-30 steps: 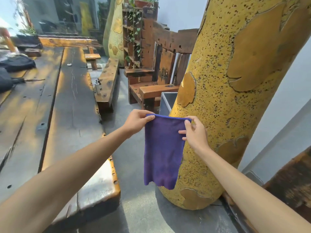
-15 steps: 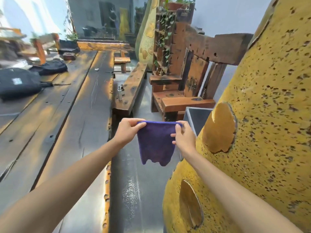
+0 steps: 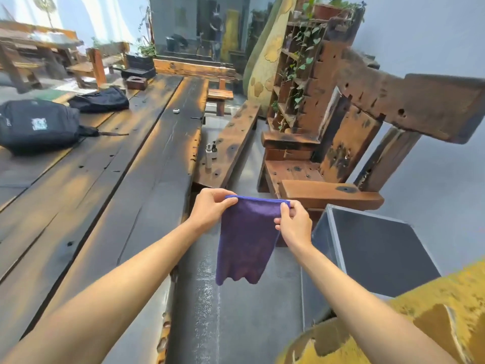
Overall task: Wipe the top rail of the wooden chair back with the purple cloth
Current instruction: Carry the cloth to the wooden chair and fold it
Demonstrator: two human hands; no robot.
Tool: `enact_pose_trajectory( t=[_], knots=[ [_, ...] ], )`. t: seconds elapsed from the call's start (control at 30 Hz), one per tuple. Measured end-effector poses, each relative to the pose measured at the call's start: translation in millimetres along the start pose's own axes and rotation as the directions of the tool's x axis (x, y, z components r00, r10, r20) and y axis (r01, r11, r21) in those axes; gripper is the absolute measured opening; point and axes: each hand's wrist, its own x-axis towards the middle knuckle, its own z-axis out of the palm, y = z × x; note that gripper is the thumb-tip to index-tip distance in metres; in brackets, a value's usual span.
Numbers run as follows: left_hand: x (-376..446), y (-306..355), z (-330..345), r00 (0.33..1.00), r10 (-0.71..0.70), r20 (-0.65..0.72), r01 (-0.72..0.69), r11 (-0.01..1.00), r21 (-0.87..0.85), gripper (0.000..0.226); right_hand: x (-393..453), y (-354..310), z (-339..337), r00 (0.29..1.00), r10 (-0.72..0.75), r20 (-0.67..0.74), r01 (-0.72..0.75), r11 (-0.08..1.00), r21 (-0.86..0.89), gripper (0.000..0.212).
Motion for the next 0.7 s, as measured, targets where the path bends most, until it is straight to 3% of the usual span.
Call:
enact_pose_trajectory(
  t=[0.3,0.43,0.7],
  knots=[
    [161.9,-30.7,22.4,0.999,-0.034,-0.014,0.035,0.999,0.032,0.017,163.4,-3.9,52.7,0.998,-0.039,0.042,0.041,0.998,-0.051,0.014],
    [253.6,-46.5,40.9,1.000,0.016,-0.001,-0.016,0.997,0.081,0.020,251.9,12.6,76.9,0.994,-0.107,0.037,0.109,0.992,-0.067,0.011],
    [438.1,-56.5,86.5,0.999,0.040,-0.011,-0.038,0.992,0.123,0.016,430.4,26.3,115.6,0.995,-0.096,0.007,0.096,0.991,-0.091,0.017]
  ],
)
